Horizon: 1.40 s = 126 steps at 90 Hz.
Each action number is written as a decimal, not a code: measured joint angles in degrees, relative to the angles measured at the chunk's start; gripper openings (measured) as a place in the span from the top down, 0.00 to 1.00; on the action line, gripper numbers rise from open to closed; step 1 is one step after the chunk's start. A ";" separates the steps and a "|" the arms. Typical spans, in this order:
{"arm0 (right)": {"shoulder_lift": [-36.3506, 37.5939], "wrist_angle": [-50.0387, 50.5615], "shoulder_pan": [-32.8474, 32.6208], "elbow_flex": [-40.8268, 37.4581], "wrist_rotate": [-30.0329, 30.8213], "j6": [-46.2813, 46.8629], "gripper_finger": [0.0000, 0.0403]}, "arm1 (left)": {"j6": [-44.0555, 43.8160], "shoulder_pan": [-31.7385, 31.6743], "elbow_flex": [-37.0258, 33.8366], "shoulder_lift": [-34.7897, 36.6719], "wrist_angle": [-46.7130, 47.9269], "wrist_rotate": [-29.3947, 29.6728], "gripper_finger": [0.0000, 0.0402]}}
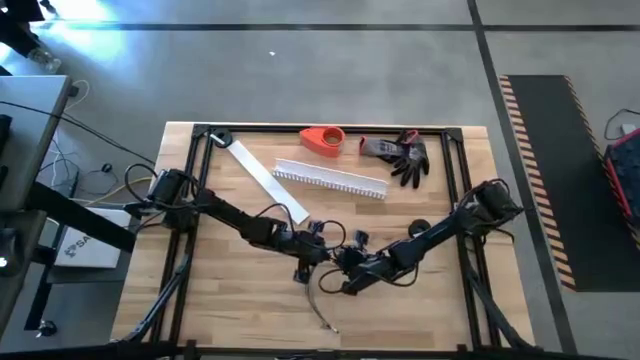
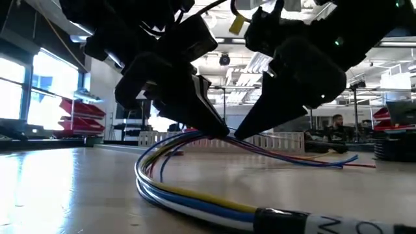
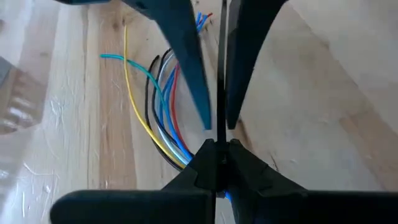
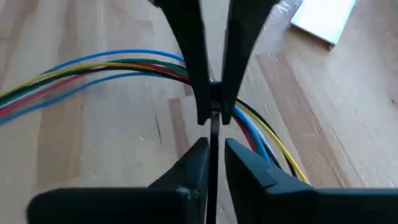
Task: Ziptie cables
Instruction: Wrap the cable wires with the black zip tie
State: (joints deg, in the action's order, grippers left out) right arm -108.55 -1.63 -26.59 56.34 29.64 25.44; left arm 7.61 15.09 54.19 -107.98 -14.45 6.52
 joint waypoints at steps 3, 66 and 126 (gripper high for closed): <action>0.00 0.04 -0.02 0.00 -0.17 -0.05 0.96 | -0.05 0.00 0.00 0.00 -0.07 -0.03 1.00; -0.04 8.64 -10.02 -0.08 2.17 17.60 1.00 | -1.39 0.31 -0.13 0.01 0.94 -0.86 1.00; 6.32 41.77 -10.82 10.45 -12.29 21.90 0.84 | -2.49 0.35 -0.02 0.04 1.12 -0.87 1.00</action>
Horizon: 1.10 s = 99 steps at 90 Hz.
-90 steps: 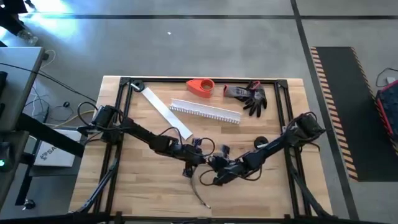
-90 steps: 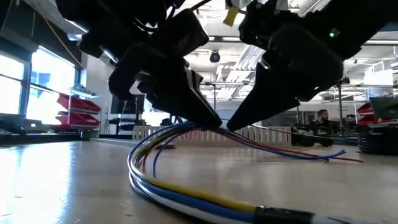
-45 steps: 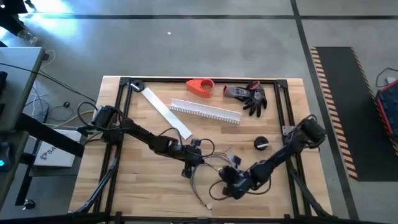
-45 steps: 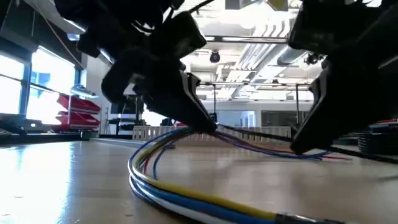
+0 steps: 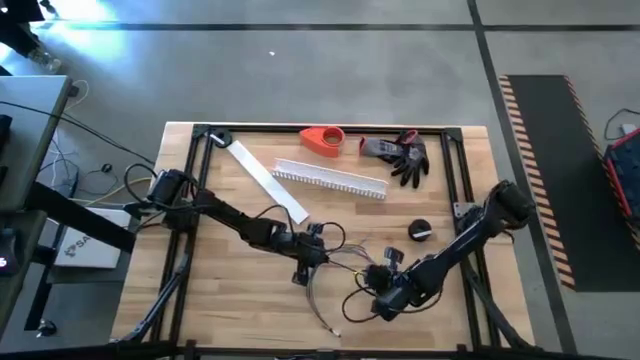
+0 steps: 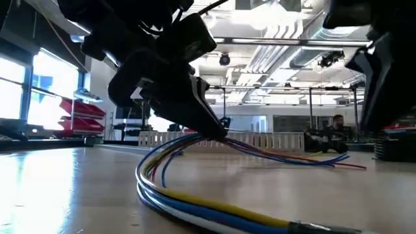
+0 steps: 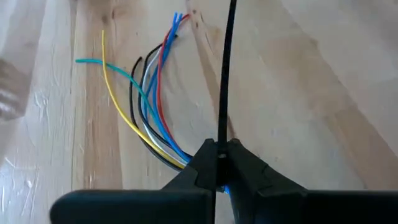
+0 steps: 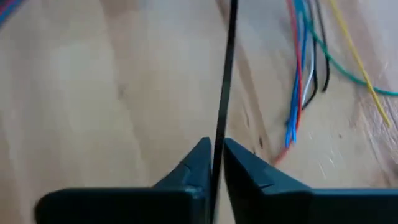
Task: Ziptie cables
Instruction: Wrap the cable wires with the black zip tie
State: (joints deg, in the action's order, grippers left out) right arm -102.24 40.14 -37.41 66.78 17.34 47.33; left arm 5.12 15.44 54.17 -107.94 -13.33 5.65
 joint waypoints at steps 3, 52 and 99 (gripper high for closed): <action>0.02 -0.16 0.50 0.79 -0.23 -1.77 0.80 | -0.02 0.00 0.00 0.00 -0.08 -0.02 1.00; -8.66 -33.51 10.18 -3.19 13.87 -24.28 0.64 | -0.43 0.02 0.00 0.00 -0.24 -0.50 1.00; -9.53 -32.98 10.44 -2.77 11.85 -24.08 1.00 | -0.65 0.08 0.02 -0.02 -0.12 -0.65 1.00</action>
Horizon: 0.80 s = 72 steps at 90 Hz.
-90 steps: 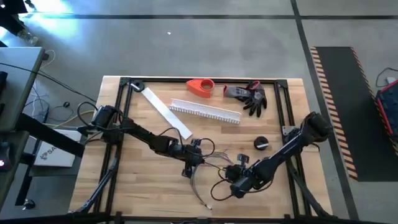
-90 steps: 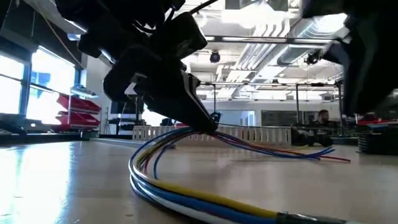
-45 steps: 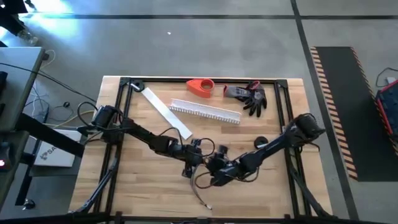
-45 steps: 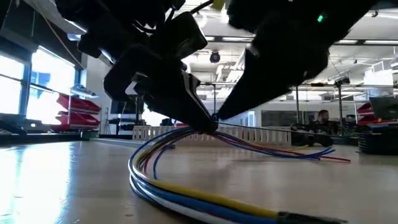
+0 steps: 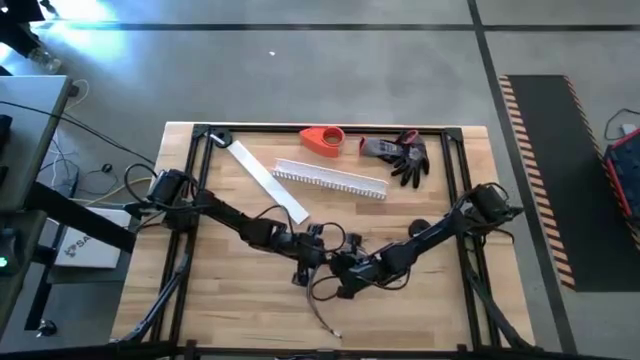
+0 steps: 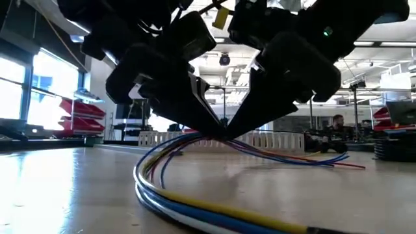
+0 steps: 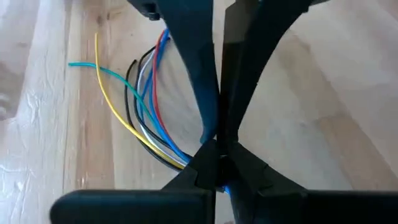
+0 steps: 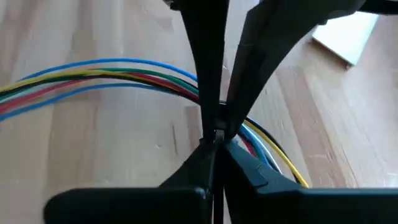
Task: Ziptie cables
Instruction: Wrap the cable wires with the black zip tie
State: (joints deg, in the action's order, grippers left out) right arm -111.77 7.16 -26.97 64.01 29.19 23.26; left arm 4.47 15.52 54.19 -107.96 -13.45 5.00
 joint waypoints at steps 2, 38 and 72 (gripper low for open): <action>0.02 0.42 -0.18 0.04 0.27 0.75 1.00 | -0.18 0.03 0.02 0.00 -0.02 0.02 1.00; -2.07 10.48 -10.50 -0.10 1.83 22.55 1.00 | 0.58 0.29 -0.04 -0.09 1.96 -2.02 1.00; 0.12 18.39 -13.39 -0.04 -0.30 38.12 0.99 | -3.63 -1.00 1.93 0.04 4.35 -4.11 0.82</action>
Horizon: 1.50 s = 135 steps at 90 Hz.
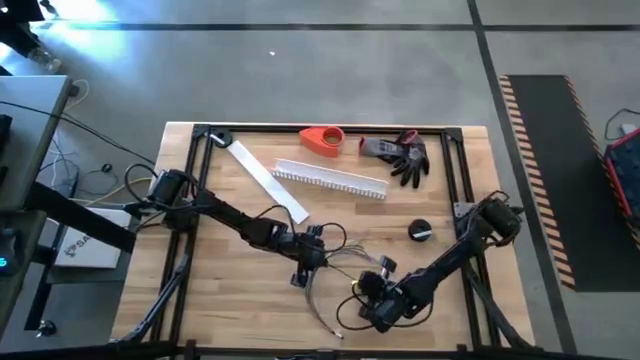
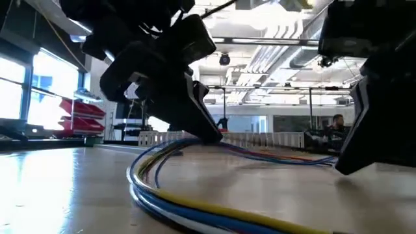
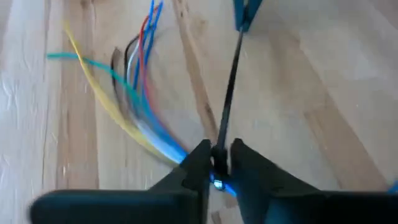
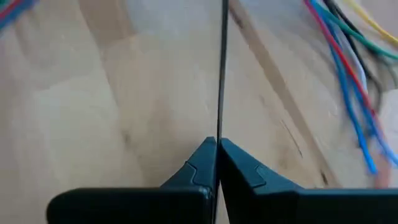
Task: Ziptie cables
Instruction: Wrap the cable wires with the black zip tie
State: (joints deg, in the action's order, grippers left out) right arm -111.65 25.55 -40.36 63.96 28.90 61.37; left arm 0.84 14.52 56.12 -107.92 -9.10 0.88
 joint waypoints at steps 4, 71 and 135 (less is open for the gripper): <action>0.28 -0.40 0.31 0.02 -0.95 0.66 0.97 | -0.69 -0.31 1.24 0.09 2.61 -1.07 0.76; 7.09 -10.16 4.33 0.04 3.55 -23.87 0.66 | -56.48 19.07 9.55 1.44 23.62 26.75 0.62; -0.56 -20.83 15.31 0.04 -14.14 -24.15 0.76 | -15.03 8.18 -1.17 1.30 6.64 15.44 0.62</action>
State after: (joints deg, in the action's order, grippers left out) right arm -112.20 4.72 -25.05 64.01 14.75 37.22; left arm -14.19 22.71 54.95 -106.62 -2.46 16.33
